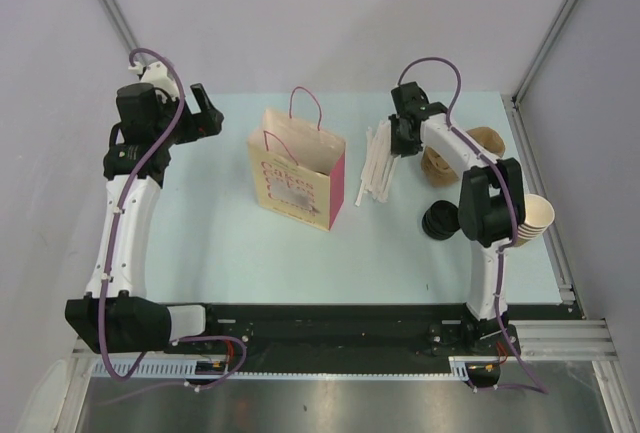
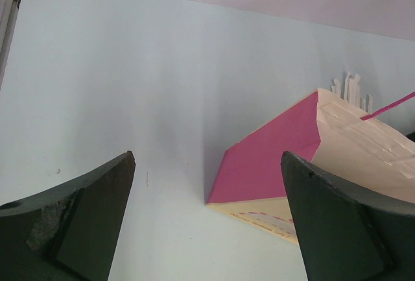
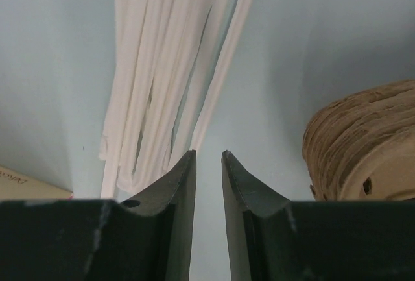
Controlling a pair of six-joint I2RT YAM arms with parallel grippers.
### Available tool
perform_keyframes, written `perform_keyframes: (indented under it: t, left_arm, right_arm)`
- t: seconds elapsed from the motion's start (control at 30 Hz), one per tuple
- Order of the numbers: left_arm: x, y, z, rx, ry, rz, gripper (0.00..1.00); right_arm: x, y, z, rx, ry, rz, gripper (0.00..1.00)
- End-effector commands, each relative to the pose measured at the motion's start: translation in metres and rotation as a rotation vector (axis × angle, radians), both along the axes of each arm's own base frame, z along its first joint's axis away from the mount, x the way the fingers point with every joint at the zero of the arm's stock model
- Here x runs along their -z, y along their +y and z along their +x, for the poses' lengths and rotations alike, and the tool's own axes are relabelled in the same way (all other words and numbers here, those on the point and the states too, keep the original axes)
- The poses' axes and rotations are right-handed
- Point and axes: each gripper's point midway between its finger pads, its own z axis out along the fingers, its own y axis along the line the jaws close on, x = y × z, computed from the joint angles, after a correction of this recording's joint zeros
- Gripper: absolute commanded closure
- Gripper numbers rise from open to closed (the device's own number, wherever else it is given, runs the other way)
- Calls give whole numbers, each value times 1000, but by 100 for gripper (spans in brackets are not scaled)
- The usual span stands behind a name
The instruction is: Pack the takeout coffee
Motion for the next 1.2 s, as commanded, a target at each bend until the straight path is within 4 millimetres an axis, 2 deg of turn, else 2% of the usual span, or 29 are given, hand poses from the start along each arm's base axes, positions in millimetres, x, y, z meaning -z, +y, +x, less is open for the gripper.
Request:
perform_keyframes:
  t: [0.0, 0.27, 0.63, 0.9, 1.17]
  left_arm:
    - [-13, 0, 3, 3, -47, -16, 0]
    - [-9, -1, 5, 10, -38, -17, 1]
    - [-3, -1, 5, 16, -23, -10, 1]
    - [5, 0, 5, 18, -5, -8, 0]
    - [7, -1, 4, 22, -1, -6, 0]
  right_arm:
    - [9, -2, 16, 100, -17, 19, 72]
    - [35, -4, 25, 141, 13, 20, 71]
    - [56, -11, 38, 160, 22, 7, 71]
    - [61, -11, 47, 157, 22, 25, 66]
    - [54, -6, 53, 151, 2, 53, 66]
